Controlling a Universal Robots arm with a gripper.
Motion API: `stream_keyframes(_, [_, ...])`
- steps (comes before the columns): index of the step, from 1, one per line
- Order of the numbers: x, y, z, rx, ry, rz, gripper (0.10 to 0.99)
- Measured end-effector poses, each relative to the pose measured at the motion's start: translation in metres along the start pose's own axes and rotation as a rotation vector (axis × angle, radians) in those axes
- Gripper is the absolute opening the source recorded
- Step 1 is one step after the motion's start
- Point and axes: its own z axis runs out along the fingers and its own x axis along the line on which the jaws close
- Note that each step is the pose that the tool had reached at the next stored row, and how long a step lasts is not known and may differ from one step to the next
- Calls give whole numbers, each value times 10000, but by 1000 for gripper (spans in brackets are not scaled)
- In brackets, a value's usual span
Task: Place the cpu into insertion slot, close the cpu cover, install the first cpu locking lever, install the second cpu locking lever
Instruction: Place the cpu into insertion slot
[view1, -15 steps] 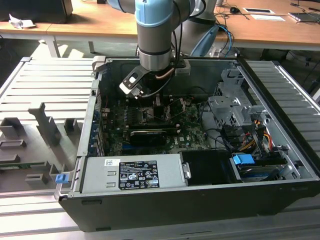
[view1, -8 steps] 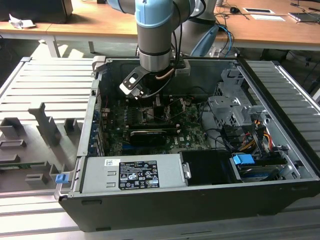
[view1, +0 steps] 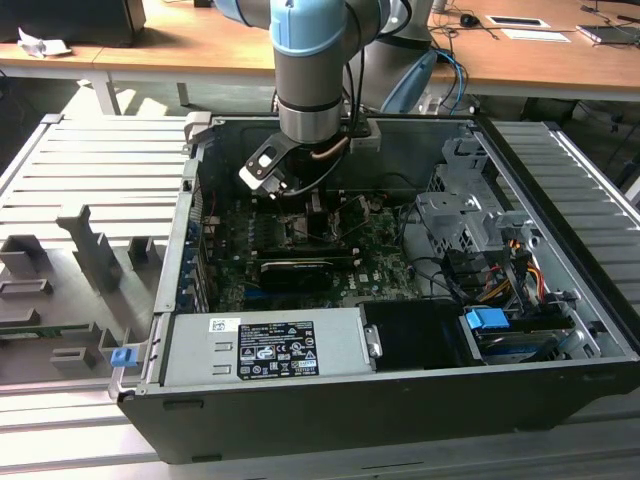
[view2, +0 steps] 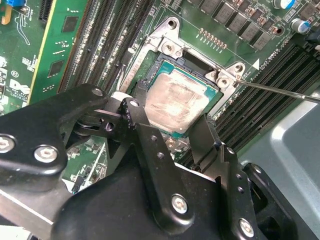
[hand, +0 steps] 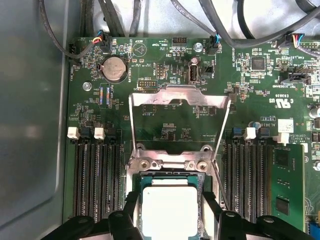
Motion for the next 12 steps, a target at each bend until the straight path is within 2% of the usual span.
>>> stream_keyframes(5, [-2,6,-1,3,-8,59,592])
stream_keyframes(6, [-3,8,-1,1,-15,137,525])
stream_keyframes(9, [-2,10,0,-4,-30,344,525])
stream_keyframes(12, [-2,10,1,-6,-64,306,525])
